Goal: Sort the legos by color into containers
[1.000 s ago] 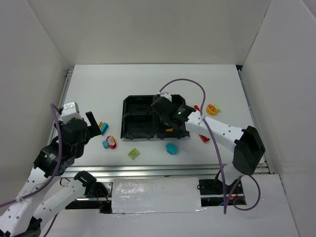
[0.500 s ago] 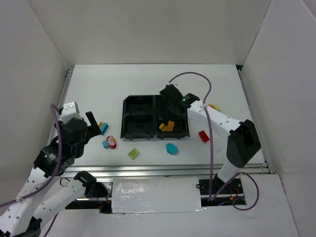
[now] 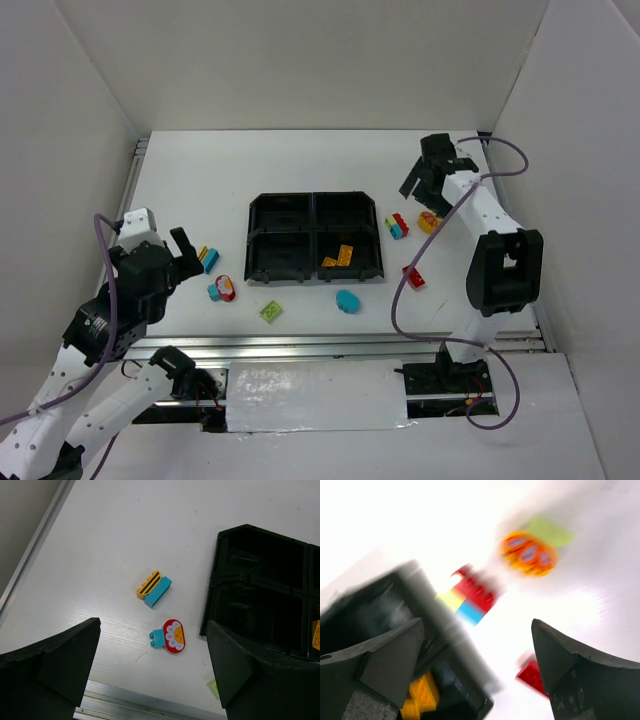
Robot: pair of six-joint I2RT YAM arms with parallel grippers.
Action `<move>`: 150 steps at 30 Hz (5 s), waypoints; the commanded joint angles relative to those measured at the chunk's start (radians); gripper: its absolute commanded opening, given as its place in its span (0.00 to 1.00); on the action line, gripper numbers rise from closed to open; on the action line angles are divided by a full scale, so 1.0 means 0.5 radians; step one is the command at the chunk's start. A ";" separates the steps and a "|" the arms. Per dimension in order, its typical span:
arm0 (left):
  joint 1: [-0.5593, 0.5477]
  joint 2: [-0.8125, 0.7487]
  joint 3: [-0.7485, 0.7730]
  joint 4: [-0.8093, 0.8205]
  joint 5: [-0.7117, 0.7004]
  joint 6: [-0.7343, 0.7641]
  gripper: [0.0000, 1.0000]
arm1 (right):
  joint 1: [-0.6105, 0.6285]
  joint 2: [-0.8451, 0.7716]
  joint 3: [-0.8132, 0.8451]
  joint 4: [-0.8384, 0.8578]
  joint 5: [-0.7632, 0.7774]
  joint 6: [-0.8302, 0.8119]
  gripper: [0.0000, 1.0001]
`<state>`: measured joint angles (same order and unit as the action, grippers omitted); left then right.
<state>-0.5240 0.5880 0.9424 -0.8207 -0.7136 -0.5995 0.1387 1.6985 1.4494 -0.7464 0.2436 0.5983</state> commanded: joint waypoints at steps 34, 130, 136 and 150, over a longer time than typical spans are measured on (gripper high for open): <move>0.011 -0.032 -0.001 0.114 0.089 0.079 1.00 | -0.458 0.708 0.172 0.078 0.013 0.515 0.42; -0.658 1.345 0.176 1.792 1.114 0.186 0.05 | 1.843 -1.617 -0.398 -0.198 1.363 0.966 0.24; -0.649 1.879 0.532 1.669 0.961 0.208 0.11 | 1.806 -1.716 -0.423 -0.305 1.348 0.871 0.25; -0.643 2.208 0.637 1.608 0.915 0.049 0.55 | 1.220 -1.891 -0.800 0.075 0.765 0.503 0.25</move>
<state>-0.8474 1.7012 1.2373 -0.0509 -0.2466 -0.5537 0.7940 0.7620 1.0702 -0.8127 0.7284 0.9146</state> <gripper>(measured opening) 0.530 0.562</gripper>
